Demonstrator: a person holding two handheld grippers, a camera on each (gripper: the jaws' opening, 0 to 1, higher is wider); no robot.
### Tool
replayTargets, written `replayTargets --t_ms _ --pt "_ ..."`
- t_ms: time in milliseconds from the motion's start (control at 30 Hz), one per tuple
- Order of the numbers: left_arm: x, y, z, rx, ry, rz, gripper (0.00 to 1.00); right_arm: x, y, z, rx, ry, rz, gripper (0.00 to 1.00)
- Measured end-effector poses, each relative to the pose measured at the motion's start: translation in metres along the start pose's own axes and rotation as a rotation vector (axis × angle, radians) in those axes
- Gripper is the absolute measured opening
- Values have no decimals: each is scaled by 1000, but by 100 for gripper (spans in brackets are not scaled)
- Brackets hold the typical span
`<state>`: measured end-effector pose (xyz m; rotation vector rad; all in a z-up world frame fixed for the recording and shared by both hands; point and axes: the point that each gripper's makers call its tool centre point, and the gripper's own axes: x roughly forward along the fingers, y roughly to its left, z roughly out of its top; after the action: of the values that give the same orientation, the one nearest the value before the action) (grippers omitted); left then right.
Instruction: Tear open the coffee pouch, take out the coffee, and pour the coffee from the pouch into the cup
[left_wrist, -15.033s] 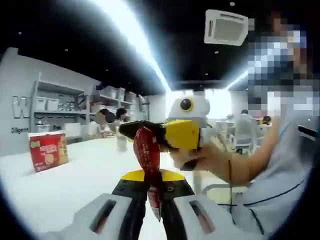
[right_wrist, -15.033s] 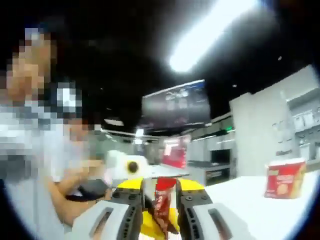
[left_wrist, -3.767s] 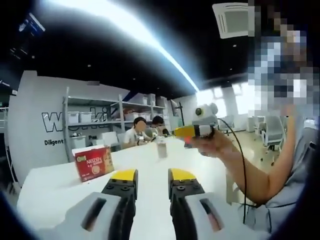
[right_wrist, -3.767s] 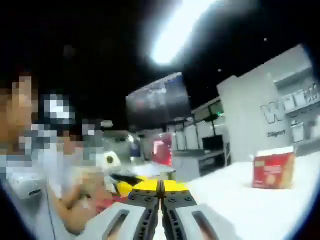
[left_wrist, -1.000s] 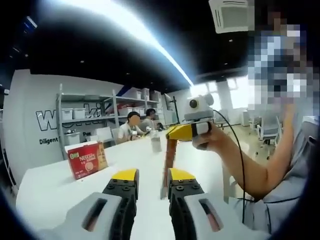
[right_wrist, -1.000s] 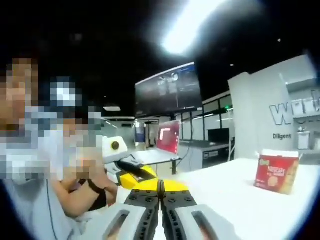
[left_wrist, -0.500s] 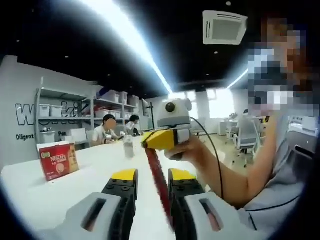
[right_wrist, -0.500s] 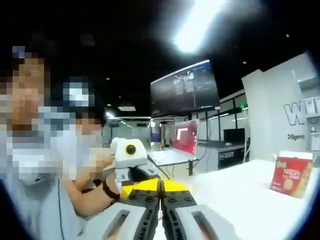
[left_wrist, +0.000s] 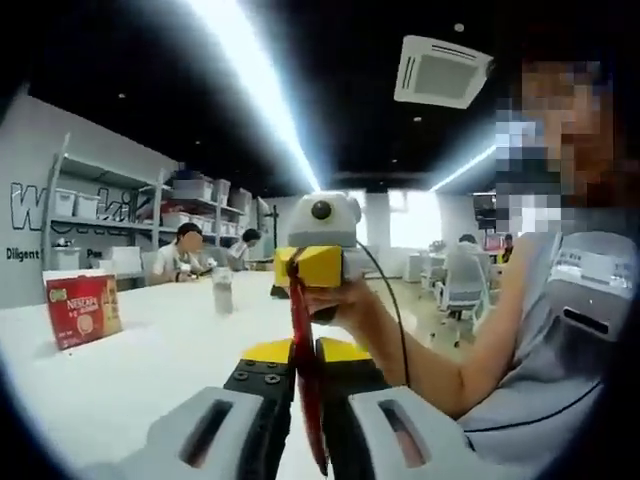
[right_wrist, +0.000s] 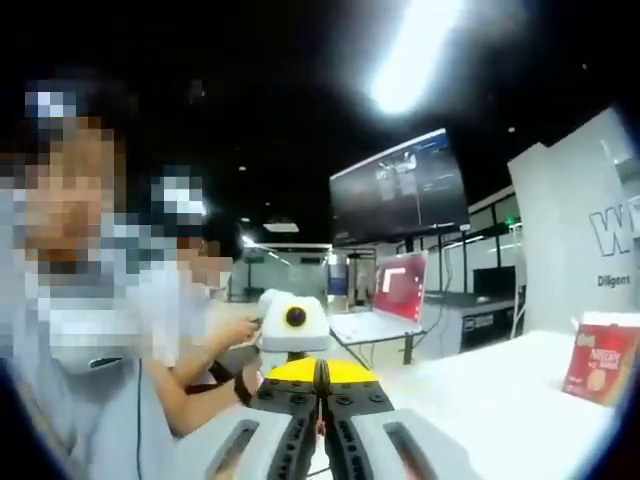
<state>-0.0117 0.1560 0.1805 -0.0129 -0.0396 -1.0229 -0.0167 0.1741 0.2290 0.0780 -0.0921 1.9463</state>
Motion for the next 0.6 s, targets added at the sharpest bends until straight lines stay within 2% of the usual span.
replayTargets --t_ms 133,233,267,300,333,400,600 --pt "0 0 2 4 2 11 10 0 2 2 -13 -15 11 1" --pt "-4 4 10 -8 -31 39 9 1 4 12 -77 -97 32 4" --pt "-6 4 12 -15 -39 34 9 0 7 14 -68 -120 52 11" --pt "-7 4 13 -18 -44 32 9 0 9 12 -44 -122 75 23" --pt "-8 3 13 -19 -45 31 9 -1 9 9 -36 -109 85 26" --pt "-9 6 13 -17 -43 41 9 0 9 5 -27 -92 88 25" --pt "-10 7 12 -13 -38 48 9 2 1 2 31 -95 78 15"
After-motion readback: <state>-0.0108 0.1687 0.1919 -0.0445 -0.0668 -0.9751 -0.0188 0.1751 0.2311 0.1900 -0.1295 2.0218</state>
